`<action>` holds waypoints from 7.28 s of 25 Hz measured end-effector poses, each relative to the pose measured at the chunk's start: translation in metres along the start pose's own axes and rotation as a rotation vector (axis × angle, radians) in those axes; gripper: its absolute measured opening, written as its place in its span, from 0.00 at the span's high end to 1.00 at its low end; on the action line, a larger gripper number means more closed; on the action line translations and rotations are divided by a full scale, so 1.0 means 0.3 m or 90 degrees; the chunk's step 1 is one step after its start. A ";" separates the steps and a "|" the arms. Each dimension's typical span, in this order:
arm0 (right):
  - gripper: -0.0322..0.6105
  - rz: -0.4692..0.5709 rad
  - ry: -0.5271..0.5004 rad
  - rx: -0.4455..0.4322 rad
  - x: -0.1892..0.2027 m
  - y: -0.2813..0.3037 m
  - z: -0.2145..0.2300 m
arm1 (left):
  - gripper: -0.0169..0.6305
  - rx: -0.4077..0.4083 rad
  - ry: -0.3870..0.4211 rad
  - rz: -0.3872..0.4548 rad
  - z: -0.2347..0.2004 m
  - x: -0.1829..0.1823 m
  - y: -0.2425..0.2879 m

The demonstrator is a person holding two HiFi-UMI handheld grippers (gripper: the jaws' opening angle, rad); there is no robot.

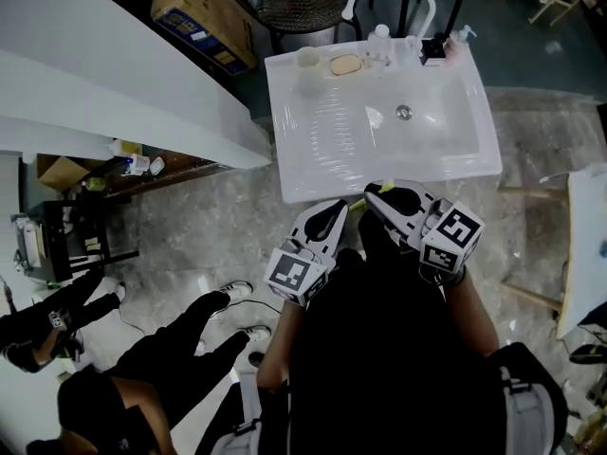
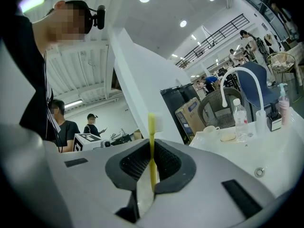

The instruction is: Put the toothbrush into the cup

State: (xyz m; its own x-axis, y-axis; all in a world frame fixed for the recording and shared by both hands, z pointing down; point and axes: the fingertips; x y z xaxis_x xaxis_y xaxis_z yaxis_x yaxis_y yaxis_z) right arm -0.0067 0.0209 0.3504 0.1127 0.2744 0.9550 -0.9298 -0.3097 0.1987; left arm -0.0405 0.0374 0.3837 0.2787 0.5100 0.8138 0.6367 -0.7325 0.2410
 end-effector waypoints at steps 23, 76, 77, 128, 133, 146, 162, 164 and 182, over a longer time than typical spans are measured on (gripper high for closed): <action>0.90 0.003 -0.028 -0.066 -0.137 0.187 0.438 | 0.96 -0.051 0.036 0.000 -0.201 -0.214 0.345; 0.90 0.012 -0.027 0.088 0.011 0.878 1.112 | 0.96 -0.028 -0.016 -0.071 -0.921 -0.143 0.669; 0.90 0.007 -0.028 0.087 0.022 0.884 1.112 | 0.96 -0.027 -0.017 -0.071 -0.918 -0.143 0.670; 0.64 -0.075 -0.012 0.138 0.207 0.886 1.202 | 0.96 -0.036 -0.029 -0.080 -0.891 -0.107 0.630; 0.60 -0.085 -0.002 0.133 0.233 0.861 1.169 | 0.96 -0.036 -0.030 -0.078 -0.877 -0.110 0.618; 0.57 -0.094 -0.025 0.060 0.170 0.702 0.912 | 0.96 -0.043 -0.022 -0.086 -0.795 -0.151 0.504; 0.57 -0.022 -0.122 0.033 -0.082 0.326 0.543 | 0.96 -0.003 -0.004 0.012 -0.400 -0.298 0.353; 0.57 -0.017 -0.132 0.023 -0.094 0.295 0.501 | 0.96 0.001 -0.009 0.024 -0.350 -0.299 0.345; 0.93 0.045 -0.125 -0.022 -0.060 0.091 0.395 | 0.96 -0.038 -0.005 0.039 -0.138 -0.226 0.337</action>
State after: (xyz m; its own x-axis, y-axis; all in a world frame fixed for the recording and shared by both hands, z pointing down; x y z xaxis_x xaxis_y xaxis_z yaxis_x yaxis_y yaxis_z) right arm 0.0074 -0.1005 0.3649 0.1100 0.0695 0.9915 -0.9487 -0.2900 0.1256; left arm -0.0249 -0.0900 0.3748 0.3213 0.4664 0.8241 0.5746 -0.7878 0.2218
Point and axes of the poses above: the fingertips, and each gripper's own axes: y forward along the fingers, z to its right, x out of its underside, and after that the axes turned 15 degrees about -y, right-handed
